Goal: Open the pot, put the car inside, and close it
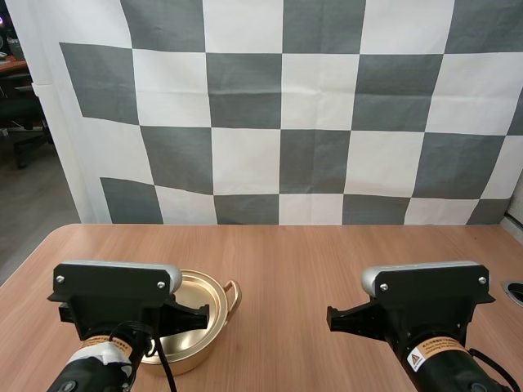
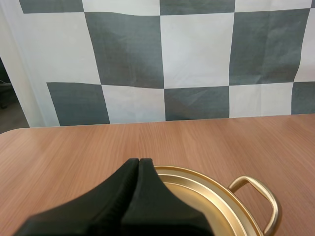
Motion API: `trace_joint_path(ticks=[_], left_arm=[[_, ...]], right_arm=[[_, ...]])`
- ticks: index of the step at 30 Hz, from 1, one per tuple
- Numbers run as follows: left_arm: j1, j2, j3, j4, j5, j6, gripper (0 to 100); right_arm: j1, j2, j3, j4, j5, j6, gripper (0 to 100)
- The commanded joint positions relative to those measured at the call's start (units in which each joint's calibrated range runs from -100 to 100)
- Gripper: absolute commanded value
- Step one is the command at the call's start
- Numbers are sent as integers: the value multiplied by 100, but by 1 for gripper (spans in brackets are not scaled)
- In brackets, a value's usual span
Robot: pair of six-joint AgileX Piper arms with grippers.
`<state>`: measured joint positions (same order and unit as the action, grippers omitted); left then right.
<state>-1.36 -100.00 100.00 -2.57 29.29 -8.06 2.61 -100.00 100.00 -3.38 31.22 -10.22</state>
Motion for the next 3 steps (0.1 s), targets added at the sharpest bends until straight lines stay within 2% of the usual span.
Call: trace_joint_path(ticks=[1,3], left_arm=[[4,0,0,8,8,-6,0],[4,0,0,8,8,-6,0]], right_arm=[[-2,0,0,4,5,-5,0],[-2,0,0,4,5,-5,0]])
